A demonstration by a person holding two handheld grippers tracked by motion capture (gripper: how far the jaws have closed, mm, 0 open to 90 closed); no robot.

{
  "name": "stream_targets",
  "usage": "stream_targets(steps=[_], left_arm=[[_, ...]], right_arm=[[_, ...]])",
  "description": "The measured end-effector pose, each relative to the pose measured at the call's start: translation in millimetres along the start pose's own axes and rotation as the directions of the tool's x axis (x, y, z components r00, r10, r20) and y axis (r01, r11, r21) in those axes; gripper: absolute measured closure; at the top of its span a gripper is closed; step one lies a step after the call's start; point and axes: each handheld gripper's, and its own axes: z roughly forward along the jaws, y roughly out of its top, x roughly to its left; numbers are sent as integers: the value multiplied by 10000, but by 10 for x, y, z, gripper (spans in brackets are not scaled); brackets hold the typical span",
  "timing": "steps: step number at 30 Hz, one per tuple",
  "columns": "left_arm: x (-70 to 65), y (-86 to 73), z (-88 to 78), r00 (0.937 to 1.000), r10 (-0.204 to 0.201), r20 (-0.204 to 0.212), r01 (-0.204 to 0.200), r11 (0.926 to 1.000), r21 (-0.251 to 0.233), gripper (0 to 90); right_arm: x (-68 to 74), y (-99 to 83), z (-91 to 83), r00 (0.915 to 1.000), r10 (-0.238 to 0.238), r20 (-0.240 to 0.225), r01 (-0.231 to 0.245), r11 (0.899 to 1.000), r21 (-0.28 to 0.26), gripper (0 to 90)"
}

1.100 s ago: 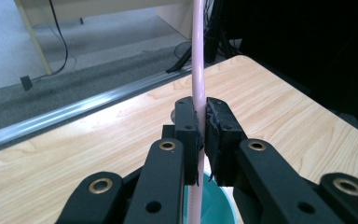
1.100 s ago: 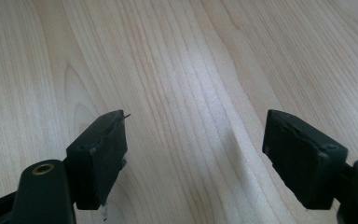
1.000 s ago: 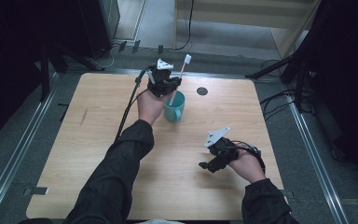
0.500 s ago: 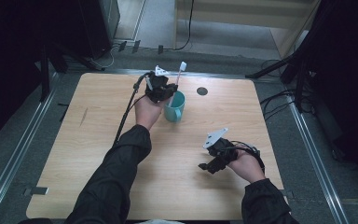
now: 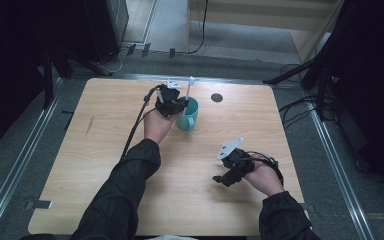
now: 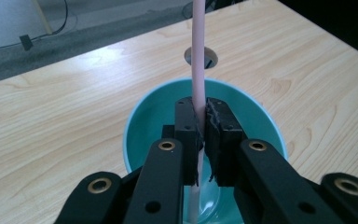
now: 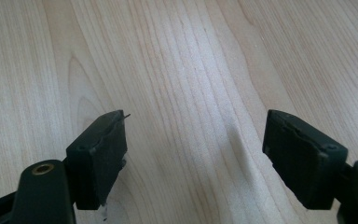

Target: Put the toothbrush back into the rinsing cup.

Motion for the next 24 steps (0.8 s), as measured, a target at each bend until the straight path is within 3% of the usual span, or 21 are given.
stream_targets(steps=[12,24], left_arm=[[3,-28,60,10000,-38,31,37,9995,327,832],[37,-19,67,9992,-382,142,374,9979,521,800]], right_arm=[[-2,0,-2,10000,12,-8,-12,10000,-11,215],[-4,-1,0,10000,10,-2,-10,10000,3,215]])
